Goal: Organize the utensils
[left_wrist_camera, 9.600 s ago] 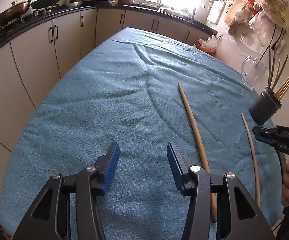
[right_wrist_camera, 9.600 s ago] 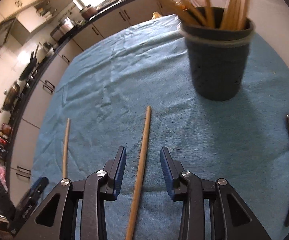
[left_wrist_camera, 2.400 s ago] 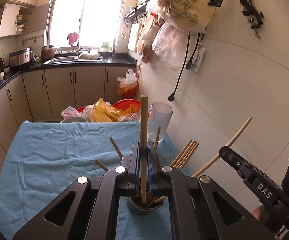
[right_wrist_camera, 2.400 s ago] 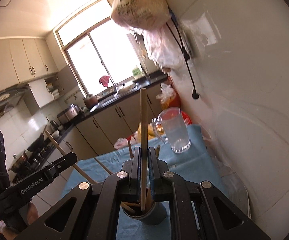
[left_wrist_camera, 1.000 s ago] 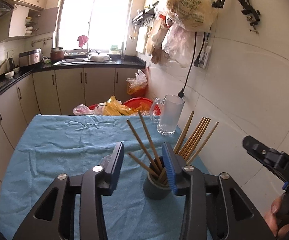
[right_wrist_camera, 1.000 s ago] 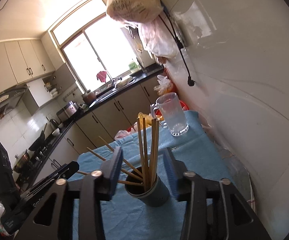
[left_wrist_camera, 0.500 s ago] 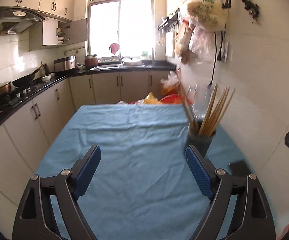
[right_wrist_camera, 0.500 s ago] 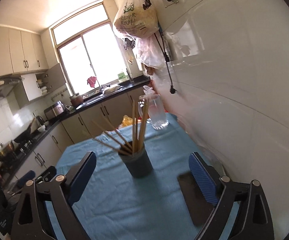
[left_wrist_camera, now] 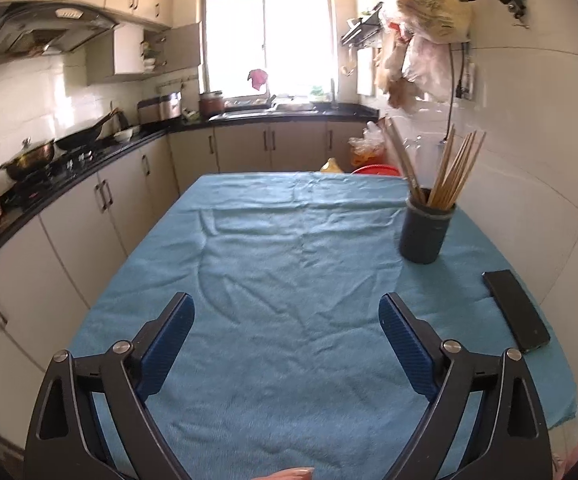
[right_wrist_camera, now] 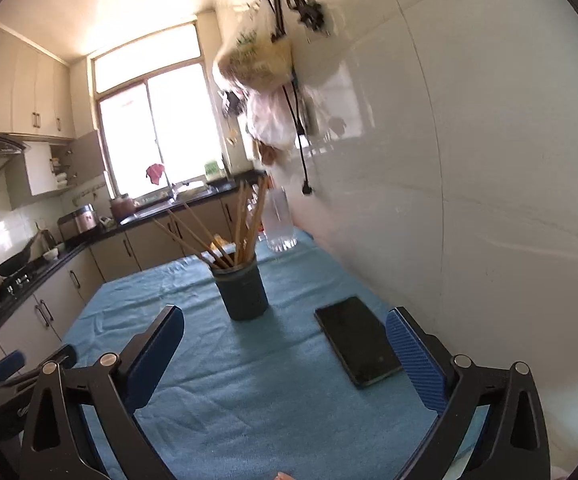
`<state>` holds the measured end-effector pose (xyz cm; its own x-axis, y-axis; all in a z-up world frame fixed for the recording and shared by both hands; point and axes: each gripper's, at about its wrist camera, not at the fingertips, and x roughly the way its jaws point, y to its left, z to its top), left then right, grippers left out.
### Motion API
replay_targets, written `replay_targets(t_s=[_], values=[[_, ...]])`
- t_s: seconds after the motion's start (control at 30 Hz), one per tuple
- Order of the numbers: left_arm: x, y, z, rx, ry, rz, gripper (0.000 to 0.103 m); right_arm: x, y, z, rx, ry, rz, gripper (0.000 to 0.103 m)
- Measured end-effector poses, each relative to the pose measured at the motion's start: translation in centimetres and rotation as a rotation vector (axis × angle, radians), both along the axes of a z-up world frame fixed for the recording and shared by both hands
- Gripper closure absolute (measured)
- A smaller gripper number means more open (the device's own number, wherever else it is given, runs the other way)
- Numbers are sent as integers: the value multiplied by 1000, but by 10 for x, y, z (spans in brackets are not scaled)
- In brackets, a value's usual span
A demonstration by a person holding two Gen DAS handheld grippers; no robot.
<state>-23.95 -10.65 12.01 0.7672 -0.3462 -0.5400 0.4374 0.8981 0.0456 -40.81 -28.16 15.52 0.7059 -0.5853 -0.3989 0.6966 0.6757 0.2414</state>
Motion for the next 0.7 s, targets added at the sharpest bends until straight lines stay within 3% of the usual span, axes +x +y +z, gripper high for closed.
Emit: replay_targets(t_s=[0.13, 0.43, 0.7], values=[[-3, 6, -10, 10, 27, -7, 10, 12, -3, -12, 53, 51, 18, 0], [-4, 22, -23, 49, 10, 38, 6, 24, 15, -17, 18, 95, 57, 0], [2, 37, -28, -26, 81, -9, 6, 32, 22, -21, 11, 122, 81, 0]])
